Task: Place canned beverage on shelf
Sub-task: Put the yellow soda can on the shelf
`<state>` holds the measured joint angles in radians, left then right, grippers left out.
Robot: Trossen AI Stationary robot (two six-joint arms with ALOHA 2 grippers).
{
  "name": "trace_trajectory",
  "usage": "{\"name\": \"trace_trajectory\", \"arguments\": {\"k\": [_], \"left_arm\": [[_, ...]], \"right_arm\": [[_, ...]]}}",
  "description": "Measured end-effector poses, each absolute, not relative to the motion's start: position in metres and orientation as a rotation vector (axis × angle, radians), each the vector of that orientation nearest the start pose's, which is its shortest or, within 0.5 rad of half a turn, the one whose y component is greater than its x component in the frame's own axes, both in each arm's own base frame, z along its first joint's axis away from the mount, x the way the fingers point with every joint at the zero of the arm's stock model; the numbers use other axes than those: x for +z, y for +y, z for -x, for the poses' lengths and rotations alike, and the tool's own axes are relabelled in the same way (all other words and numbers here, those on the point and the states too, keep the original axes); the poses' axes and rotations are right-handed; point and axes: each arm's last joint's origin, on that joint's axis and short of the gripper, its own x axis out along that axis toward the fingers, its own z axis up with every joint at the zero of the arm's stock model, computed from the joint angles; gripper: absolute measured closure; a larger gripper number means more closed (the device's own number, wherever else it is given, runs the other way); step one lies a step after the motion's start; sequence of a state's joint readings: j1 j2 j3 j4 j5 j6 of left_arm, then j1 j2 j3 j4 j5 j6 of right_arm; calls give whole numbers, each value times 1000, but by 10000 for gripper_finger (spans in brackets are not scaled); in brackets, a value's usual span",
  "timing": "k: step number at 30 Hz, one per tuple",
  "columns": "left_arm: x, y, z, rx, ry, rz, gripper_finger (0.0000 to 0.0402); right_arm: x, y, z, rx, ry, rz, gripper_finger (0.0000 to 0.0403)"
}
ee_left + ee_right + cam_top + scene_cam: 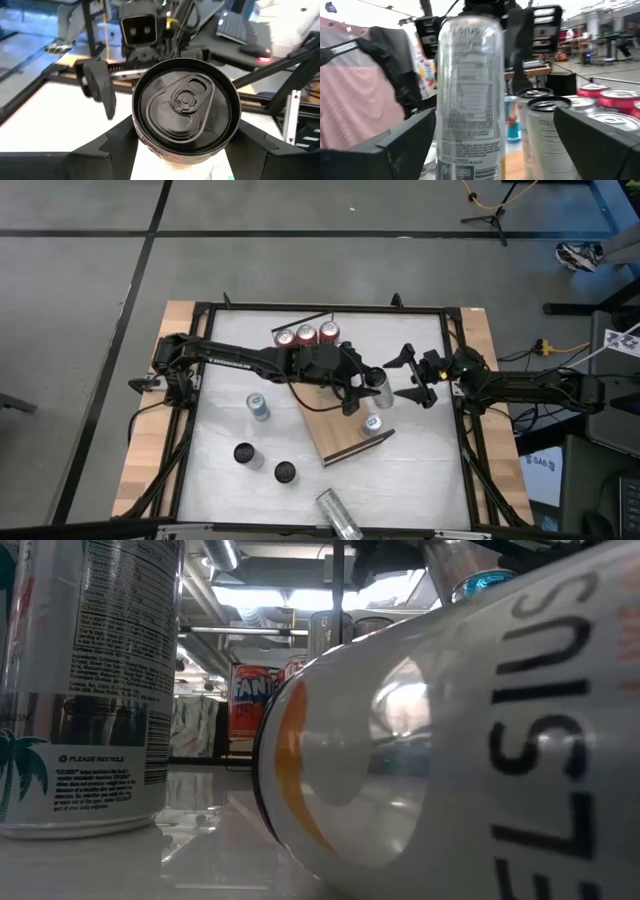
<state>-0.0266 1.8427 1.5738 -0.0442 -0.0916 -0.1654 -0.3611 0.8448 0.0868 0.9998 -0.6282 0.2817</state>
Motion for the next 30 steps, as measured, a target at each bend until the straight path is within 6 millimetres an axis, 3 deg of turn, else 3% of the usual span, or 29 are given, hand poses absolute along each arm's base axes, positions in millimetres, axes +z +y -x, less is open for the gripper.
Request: {"name": "trace_trajectory", "arguments": {"k": [13, 30], "left_arm": [[322, -21, -419, 216, 423, 138, 169], [304, -29, -408, 267, 624, 156, 167]], "right_arm": [[196, -39, -149, 258, -161, -179, 3], [195, -39, -150, 256, -150, -185, 3]]}}
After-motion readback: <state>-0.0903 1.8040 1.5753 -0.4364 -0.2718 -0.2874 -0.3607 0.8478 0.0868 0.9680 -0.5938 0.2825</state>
